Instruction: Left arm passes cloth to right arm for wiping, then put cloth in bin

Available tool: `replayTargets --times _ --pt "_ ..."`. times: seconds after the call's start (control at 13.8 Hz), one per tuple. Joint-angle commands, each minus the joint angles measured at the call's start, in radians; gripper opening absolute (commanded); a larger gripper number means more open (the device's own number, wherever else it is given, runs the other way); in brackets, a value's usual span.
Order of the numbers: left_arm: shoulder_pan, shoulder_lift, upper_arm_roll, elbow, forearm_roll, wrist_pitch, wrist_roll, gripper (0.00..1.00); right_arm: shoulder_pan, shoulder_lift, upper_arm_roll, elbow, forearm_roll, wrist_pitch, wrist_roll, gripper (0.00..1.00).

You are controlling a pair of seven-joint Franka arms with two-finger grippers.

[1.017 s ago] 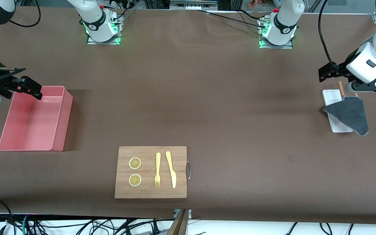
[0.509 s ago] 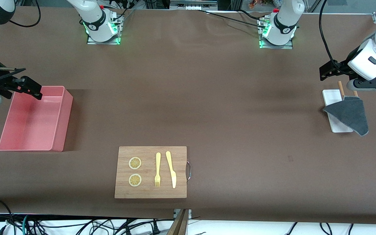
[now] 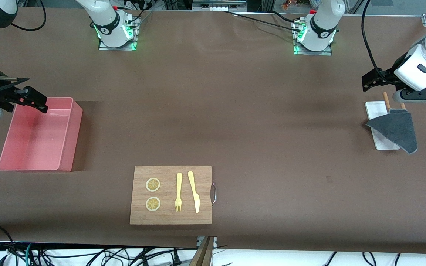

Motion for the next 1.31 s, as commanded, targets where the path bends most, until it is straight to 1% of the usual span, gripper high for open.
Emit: replayTargets --times 0.0,0.51,0.73,1.24 --pt "0.005 -0.018 0.000 -0.018 -0.021 0.000 -0.004 1.00 -0.007 0.000 0.005 0.005 0.001 0.004 0.009 1.00" --pt "0.005 -0.012 0.000 -0.018 -0.026 0.000 0.004 1.00 -0.003 0.007 0.007 0.005 0.003 0.024 0.009 1.00" --pt "0.040 -0.012 0.005 -0.016 -0.090 0.001 0.008 1.00 -0.003 0.007 0.007 0.005 0.003 0.024 0.009 1.00" --pt "0.041 -0.009 0.004 -0.016 -0.081 0.001 0.010 1.00 -0.003 0.007 0.007 0.005 0.010 0.024 0.007 1.00"
